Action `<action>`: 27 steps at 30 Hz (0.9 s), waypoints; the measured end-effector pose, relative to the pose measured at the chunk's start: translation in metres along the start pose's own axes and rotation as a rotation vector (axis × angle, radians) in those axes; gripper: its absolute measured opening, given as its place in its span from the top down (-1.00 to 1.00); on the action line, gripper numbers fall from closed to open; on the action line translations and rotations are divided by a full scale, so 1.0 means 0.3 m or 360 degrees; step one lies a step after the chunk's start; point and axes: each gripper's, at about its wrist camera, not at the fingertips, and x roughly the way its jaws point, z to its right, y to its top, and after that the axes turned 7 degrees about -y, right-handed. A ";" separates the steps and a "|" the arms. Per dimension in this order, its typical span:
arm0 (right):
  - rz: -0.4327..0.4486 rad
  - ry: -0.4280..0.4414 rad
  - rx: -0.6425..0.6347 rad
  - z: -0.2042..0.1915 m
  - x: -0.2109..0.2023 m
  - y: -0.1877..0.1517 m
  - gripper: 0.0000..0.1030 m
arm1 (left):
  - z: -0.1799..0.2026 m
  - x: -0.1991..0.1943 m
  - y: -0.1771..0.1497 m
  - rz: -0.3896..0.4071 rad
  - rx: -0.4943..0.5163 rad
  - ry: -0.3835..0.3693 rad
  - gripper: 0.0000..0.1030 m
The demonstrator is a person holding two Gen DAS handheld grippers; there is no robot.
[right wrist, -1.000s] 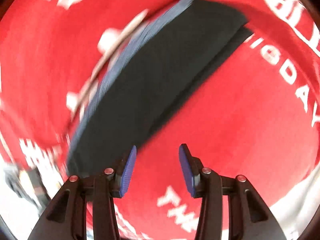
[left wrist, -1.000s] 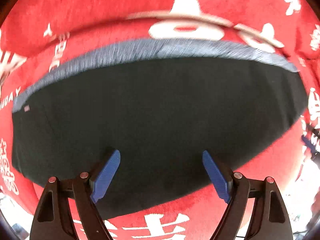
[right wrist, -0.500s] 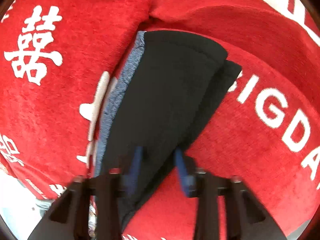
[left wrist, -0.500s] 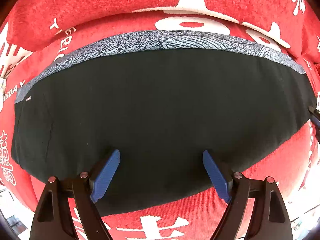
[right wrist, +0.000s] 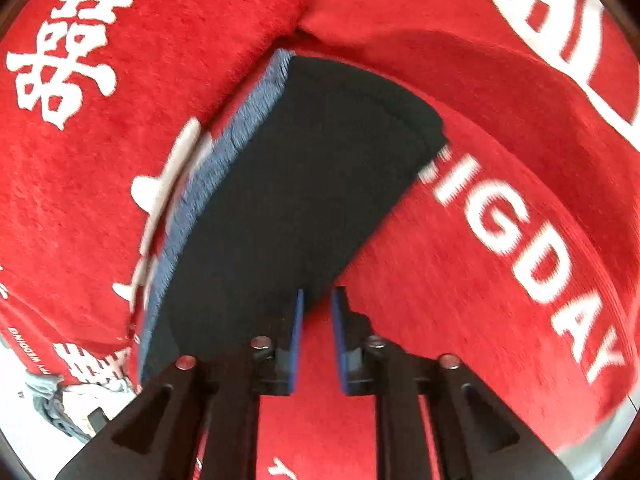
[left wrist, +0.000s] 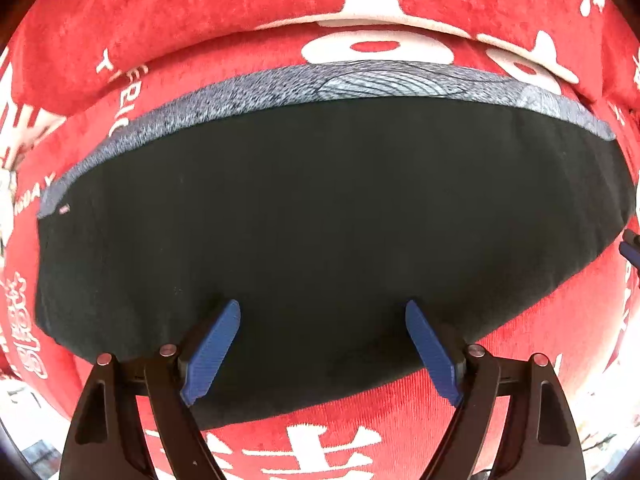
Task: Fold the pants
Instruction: 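Grasp a corner of the folded black trousers with the right gripper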
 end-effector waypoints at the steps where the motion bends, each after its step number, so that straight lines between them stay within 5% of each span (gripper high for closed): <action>1: -0.0019 0.0004 -0.0003 -0.003 -0.008 -0.027 0.59 | 0.010 -0.010 0.002 -0.0002 0.0019 -0.0007 -0.67; 5: -0.0071 -0.0020 0.0021 -0.034 -0.015 -0.131 0.09 | 0.061 -0.048 0.008 -0.0010 0.0114 -0.0089 -0.67; 13: -0.0119 -0.0028 0.0059 -0.080 -0.010 -0.303 0.01 | 0.135 -0.070 0.012 -0.0025 0.0297 -0.0124 -0.67; 20: -0.0101 -0.0012 0.0066 -0.106 -0.005 -0.331 -0.13 | 0.172 -0.078 0.015 -0.0004 0.0372 -0.0122 -0.67; 22: -0.0098 -0.0006 0.0062 -0.109 0.000 -0.327 -0.18 | 0.192 -0.078 0.006 -0.0007 0.0388 -0.0129 -0.95; 27: -0.0114 0.0015 0.0032 -0.095 0.006 -0.298 -0.42 | 0.271 -0.064 0.020 -0.0017 0.0406 -0.0151 -0.98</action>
